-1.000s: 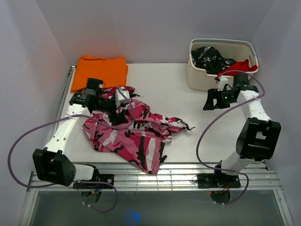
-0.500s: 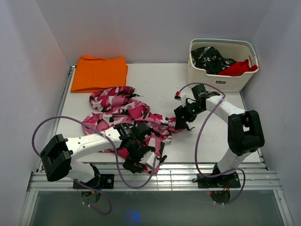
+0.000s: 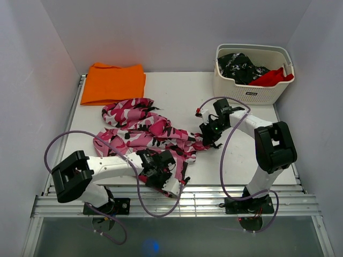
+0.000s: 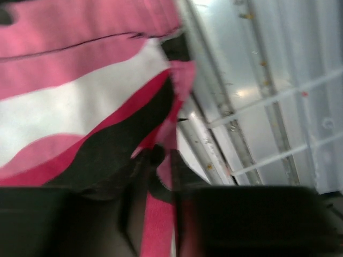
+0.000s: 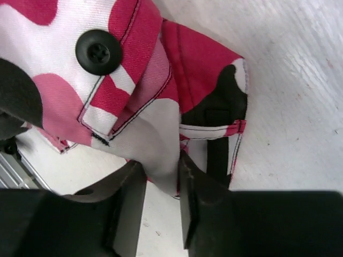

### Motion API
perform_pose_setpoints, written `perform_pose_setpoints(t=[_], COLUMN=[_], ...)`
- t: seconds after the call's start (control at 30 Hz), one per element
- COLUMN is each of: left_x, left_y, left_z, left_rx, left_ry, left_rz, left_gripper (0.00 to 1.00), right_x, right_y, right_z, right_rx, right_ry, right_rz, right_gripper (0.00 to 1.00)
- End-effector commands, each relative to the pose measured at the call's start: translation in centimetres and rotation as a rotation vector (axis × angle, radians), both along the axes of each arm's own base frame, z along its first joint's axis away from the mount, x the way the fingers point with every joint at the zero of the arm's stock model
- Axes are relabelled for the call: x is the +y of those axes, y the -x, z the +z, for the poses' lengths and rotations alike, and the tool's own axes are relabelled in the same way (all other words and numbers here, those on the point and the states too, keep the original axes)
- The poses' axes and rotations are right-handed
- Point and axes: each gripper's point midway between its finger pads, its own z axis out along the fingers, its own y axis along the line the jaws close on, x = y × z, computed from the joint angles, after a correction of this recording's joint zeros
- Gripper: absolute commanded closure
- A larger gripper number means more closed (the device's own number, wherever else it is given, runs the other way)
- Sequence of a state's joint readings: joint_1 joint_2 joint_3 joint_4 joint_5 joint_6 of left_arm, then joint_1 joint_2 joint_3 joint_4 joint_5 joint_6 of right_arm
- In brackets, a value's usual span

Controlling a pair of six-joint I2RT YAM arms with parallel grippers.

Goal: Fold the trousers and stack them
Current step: Flatten the trousers out

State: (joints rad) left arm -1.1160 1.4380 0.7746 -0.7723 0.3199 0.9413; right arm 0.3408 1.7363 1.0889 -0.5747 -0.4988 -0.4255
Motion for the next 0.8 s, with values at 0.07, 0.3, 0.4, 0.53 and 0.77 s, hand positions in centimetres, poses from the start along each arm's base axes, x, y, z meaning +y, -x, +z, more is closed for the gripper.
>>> perform_pose_setpoints(t=[0.07, 0.3, 0.4, 0.53, 0.77], left_x=[-2.5, 2.7, 6.7, 10.6, 3.3], left_y=[-5.0, -13.4, -16.1, -17.3, -12.4], left_z=[6.0, 16.9, 18.9, 18.8, 16.9], left_rx=[-0.178, -0.339, -0.415, -0.394, -0.081], left_ry=[0.227, 0.535, 0.569, 0.566, 0.558], left_rz=[0.254, 0.711, 0.894, 1.023, 0.618], left_gripper=[0.97, 1.00, 1.00, 1.00, 0.35], right_x=[-1.9, -5.9, -8.2, -10.6, -9.8], right_y=[-1.5, -3.4, -3.7, -4.8, -5.1], right_z=[-0.1, 1.9, 2.5, 4.6, 4.2], right_rx=[-0.093, -0.146, -0.124, -0.119, -0.012], right_ry=[0.102, 0.184, 0.223, 0.259, 0.211], right_rz=[-0.020, -0.062, -0.070, -0.064, -0.050], right_gripper=[0.92, 0.92, 0.92, 0.92, 0.92])
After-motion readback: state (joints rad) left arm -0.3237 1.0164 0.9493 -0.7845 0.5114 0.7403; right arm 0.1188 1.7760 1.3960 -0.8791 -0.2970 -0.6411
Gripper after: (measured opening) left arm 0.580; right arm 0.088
